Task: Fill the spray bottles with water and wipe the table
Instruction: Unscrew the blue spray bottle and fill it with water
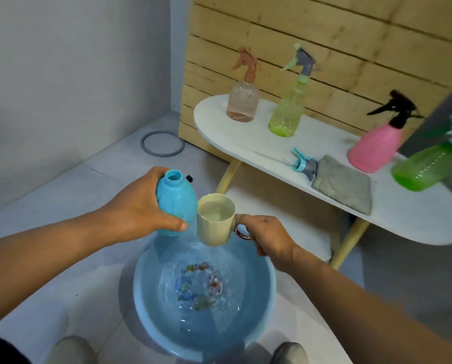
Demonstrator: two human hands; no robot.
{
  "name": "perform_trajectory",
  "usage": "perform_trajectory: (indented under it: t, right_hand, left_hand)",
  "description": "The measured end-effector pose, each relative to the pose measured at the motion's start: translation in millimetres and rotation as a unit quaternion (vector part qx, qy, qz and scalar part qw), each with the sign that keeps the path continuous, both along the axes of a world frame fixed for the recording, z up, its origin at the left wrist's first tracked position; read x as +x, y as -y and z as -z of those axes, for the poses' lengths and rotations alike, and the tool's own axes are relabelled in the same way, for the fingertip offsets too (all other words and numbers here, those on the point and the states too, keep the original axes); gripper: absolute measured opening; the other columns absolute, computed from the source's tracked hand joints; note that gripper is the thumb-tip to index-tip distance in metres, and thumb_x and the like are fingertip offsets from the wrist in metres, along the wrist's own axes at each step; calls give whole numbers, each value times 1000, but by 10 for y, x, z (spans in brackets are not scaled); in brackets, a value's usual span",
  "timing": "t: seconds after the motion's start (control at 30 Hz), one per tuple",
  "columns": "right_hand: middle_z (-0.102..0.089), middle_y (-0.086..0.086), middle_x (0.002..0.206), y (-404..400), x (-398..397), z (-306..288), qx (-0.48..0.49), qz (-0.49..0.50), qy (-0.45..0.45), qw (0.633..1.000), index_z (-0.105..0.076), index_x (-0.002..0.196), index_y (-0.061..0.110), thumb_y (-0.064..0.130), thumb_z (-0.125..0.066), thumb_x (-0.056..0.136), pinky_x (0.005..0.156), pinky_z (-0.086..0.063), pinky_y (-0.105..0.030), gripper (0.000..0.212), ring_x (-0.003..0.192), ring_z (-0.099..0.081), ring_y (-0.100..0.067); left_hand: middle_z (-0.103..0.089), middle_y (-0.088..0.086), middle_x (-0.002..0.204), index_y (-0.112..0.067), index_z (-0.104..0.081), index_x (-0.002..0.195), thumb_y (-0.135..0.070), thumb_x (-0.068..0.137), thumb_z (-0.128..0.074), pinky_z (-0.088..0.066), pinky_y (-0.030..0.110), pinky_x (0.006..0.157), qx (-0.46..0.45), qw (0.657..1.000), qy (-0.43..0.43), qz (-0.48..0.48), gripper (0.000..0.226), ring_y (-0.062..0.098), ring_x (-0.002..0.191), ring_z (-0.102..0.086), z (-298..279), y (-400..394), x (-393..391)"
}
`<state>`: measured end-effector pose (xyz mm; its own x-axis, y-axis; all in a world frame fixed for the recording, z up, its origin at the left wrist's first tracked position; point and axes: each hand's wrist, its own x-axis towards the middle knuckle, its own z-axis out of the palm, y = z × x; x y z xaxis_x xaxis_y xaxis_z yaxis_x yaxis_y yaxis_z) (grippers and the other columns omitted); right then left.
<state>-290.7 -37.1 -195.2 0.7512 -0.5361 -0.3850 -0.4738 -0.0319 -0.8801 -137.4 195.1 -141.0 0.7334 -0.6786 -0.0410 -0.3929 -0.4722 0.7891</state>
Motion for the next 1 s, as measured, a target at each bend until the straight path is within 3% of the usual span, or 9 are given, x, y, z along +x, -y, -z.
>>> perform_trajectory:
  t: [0.13, 0.23, 0.43, 0.57, 0.73, 0.93, 1.0]
  right_hand:
    - [-32, 4, 53, -41, 4, -578, -31, -8, 40, 999, -51, 49, 23, 50, -72, 76, 46, -21, -24, 44, 47, -24, -13]
    - [-30, 4, 53, -69, 4, -950, -36, 2, 76, 996, -46, 45, 24, 52, -74, 73, 45, -18, -25, 48, 47, -22, -13]
    - [-27, 6, 50, -90, 9, -1432, -88, 26, 120, 989, -33, 53, 27, 43, -73, 83, 41, -17, -19, 53, 43, -21, -13]
    - [-27, 4, 51, -109, 23, -1611, -92, 43, 139, 985, -36, 49, 26, 41, -73, 84, 42, -15, -20, 53, 43, -19, -14]
    - [-27, -1, 57, -116, 49, -1738, -121, 42, 162, 979, -38, 57, 26, 44, -76, 80, 47, -17, -26, 48, 49, -20, -17]
    - [-26, -2, 61, -75, 62, -1739, -169, 32, 165, 971, -41, 57, 22, 45, -78, 78, 50, -21, -30, 49, 53, -22, -17]
    - [-27, 3, 56, -54, 68, -1724, -185, 26, 159, 970, -53, 62, 8, 48, -78, 78, 53, -22, -31, 50, 52, -24, -16]
  left_hand:
    - [-60, -20, 106, -45, -43, 122, -33, 54, -100, -45, 16, 63, -10, 1000, 10, 0, 90, 0, 90, -61, -48, -16, -35]
    - [-63, -18, 104, -48, -44, 119, -36, 52, -100, -45, 12, 60, -15, 1000, 11, 5, 88, -1, 87, -63, -75, -18, -72]
    - [-64, -19, 105, -51, -46, 115, -39, 52, -100, -49, 14, 62, -34, 999, 1, 35, 84, -8, 89, -63, -97, 44, -157]
    - [-63, -23, 106, -54, -47, 115, -37, 54, -100, -53, 18, 63, -54, 997, -15, 49, 83, -2, 92, -65, -111, 102, -197]
    - [-58, -36, 105, -55, -46, 115, -35, 55, -100, -55, 15, 60, -80, 994, -23, 66, 84, -13, 95, -61, -127, 148, -238]
    - [-61, -21, 112, -50, -46, 123, -31, 57, -100, -54, 12, 63, -88, 994, -20, 66, 87, -12, 97, -60, -106, 174, -256]
    - [-60, -20, 114, -47, -45, 126, -29, 58, -99, -53, 10, 63, -87, 994, -17, 67, 89, -13, 97, -59, -103, 167, -249]
